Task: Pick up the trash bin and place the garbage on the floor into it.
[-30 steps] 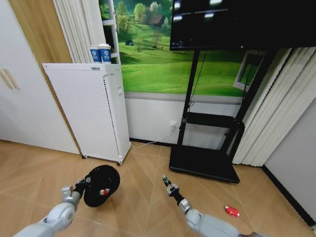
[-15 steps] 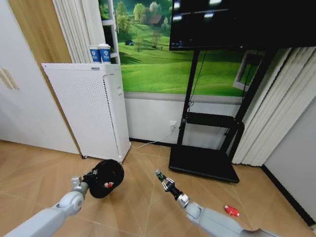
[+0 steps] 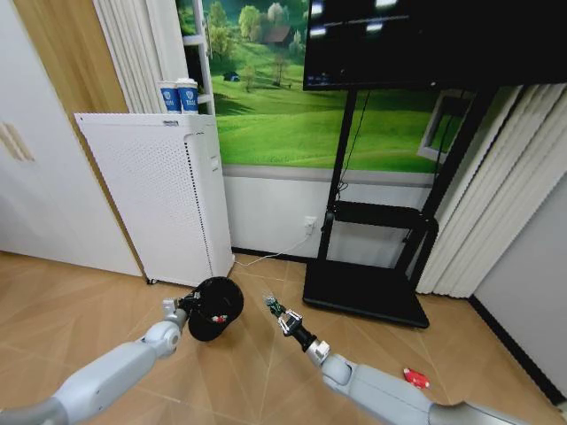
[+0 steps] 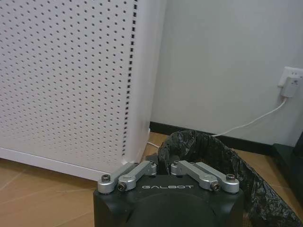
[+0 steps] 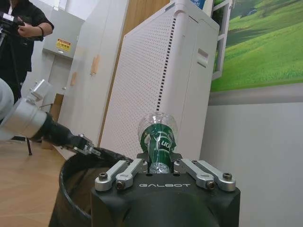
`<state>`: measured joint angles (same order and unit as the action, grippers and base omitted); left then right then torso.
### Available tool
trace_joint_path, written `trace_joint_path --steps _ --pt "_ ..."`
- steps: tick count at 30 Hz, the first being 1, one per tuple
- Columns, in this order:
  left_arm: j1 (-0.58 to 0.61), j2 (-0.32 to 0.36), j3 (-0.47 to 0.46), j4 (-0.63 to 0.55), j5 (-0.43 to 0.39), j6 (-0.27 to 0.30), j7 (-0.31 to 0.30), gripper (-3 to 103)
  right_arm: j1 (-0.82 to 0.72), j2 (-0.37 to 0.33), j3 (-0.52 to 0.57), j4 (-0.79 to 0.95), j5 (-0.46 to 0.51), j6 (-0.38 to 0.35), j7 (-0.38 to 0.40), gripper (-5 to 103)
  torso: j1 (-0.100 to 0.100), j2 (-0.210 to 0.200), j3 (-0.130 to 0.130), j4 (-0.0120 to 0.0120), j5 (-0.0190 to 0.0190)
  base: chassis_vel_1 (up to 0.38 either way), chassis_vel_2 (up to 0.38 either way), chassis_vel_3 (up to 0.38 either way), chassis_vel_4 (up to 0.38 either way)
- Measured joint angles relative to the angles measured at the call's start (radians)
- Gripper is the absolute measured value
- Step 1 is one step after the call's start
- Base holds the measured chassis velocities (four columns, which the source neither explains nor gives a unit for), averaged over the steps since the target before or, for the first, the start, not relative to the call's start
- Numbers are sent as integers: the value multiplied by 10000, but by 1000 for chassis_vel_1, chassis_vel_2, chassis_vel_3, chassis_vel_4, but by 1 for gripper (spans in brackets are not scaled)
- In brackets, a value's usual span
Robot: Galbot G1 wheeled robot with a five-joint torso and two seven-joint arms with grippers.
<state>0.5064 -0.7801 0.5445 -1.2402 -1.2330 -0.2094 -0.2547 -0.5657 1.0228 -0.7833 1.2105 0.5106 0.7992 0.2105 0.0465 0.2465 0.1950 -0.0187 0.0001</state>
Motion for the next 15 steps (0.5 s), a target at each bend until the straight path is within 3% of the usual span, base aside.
trace_joint_path --steps 10,15 --pt "-368 -787 869 -269 -26 43 -265 7 190 593 -406 102 142 -16 43 19 0 0 0 -1 0 0 0 0 0" --pt "-366 -1008 1233 -739 -48 49 -540 7 207 1213 -520 -202 201 -20 43 19 0 0 0 1 1 0 0 0 0"
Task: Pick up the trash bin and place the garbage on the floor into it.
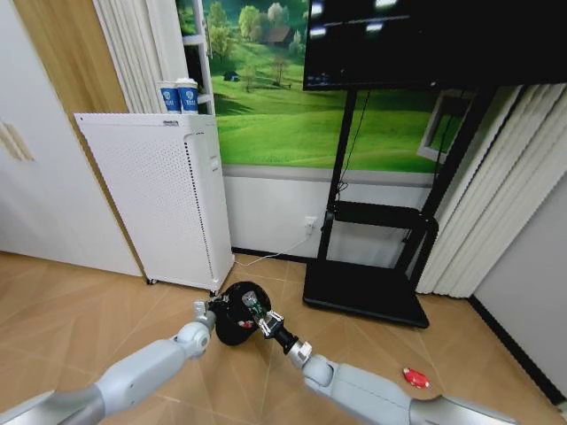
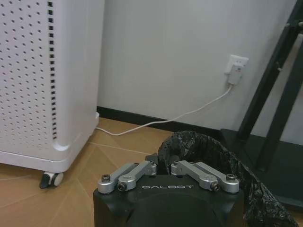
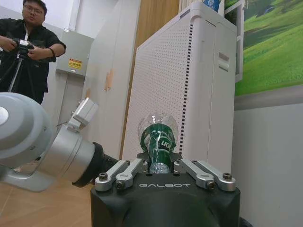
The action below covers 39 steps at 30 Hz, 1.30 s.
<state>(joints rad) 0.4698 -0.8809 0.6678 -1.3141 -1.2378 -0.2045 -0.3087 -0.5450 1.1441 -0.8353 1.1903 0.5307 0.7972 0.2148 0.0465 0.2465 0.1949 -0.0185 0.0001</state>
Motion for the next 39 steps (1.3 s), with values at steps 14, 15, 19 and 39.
trace_joint_path --steps 14,15,19,39 --pt "1284 1188 -349 -1909 356 41 -245 7 -49 219 297 -1121 242 1 -614 19 0 3 -1 2 -3 0 0 0 0" --pt "1353 1205 -444 -1925 380 41 -242 7 -74 221 297 -1145 234 1 -615 19 0 2 0 2 -2 0 0 0 0" --pt "1406 1206 -597 -1918 396 41 -212 7 -113 256 271 -1151 221 1 -603 20 0 3 -1 0 -3 0 0 0 0" --pt "1365 1061 -1044 -1741 457 -56 -238 7 -487 343 1208 -1594 -470 -2 487 96 0 2 0 1 -2 0 0 0 0"
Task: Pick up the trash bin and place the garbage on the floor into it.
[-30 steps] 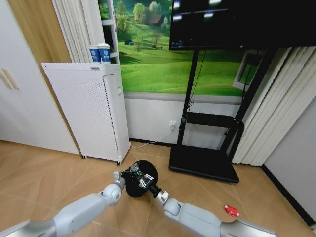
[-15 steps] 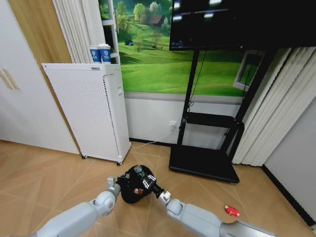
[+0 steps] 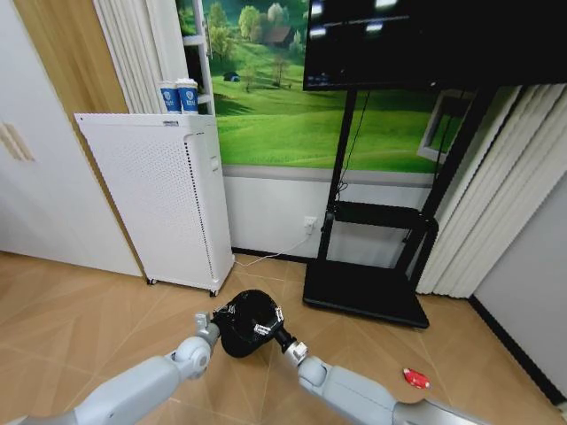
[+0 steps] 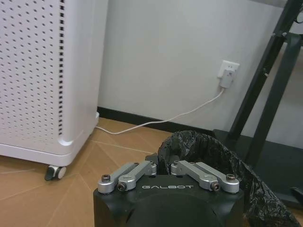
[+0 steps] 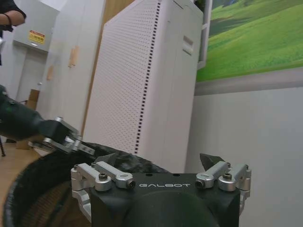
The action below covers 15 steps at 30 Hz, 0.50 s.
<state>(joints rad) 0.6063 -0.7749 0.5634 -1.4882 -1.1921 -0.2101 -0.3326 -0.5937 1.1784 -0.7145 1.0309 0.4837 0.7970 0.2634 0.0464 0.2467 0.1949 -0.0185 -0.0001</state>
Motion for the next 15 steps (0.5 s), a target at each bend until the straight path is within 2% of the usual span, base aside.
trace_joint_path --steps 10,15 --pt "1152 610 -1225 -457 241 -20 -61 7 -382 -485 845 -260 13 1 -221 100 0 0 -1 1 0 0 0 0 0" --pt "1632 861 -1665 -661 353 -22 -72 7 -471 -502 973 -256 8 3 -249 100 1 0 0 1 0 -98 -72 102 53"
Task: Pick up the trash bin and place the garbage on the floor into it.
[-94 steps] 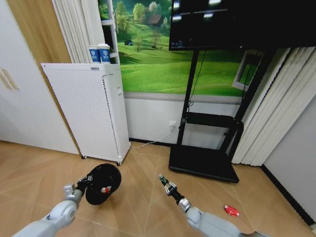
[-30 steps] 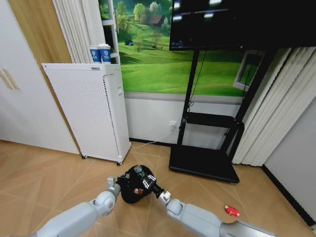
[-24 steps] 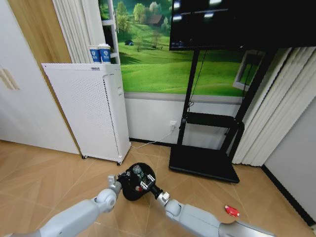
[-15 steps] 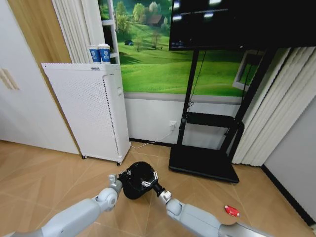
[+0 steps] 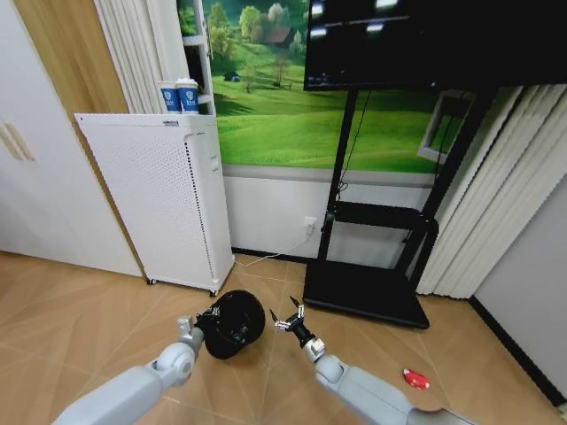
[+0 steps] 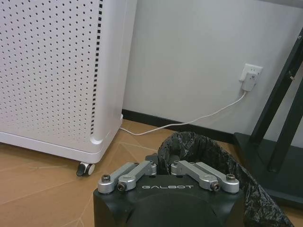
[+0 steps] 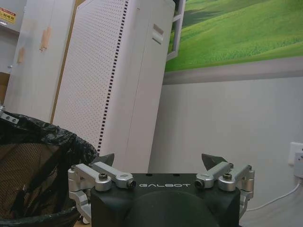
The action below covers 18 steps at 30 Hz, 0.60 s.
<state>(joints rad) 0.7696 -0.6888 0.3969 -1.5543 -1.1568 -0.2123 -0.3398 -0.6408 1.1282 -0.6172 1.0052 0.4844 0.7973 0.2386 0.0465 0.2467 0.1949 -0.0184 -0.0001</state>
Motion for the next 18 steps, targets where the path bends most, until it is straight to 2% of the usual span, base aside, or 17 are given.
trace_joint_path --steps 6,8,10,14,18 --pt "918 251 -725 -229 227 -1 21 7 -149 57 173 -44 -13 4 -137 100 -1 0 0 -4 -1 -193 -167 197 166" --pt "1025 276 -822 -265 241 -2 26 7 -177 60 195 -50 -21 4 -168 100 -3 0 0 0 8 -207 -197 215 201" --pt "1143 296 -962 -317 266 -5 26 7 -205 64 240 -65 -53 5 -176 100 -1 0 -1 -3 -2 -269 -232 252 223" --pt "1315 308 -1087 -412 290 -4 21 7 -219 53 256 -71 -88 7 -175 100 -1 -2 0 0 4 -278 -246 257 241" --pt "1442 301 -1197 -486 313 -4 16 7 -217 79 260 -94 -340 7 80 100 0 -2 1 -10 5 -190 -214 222 202"
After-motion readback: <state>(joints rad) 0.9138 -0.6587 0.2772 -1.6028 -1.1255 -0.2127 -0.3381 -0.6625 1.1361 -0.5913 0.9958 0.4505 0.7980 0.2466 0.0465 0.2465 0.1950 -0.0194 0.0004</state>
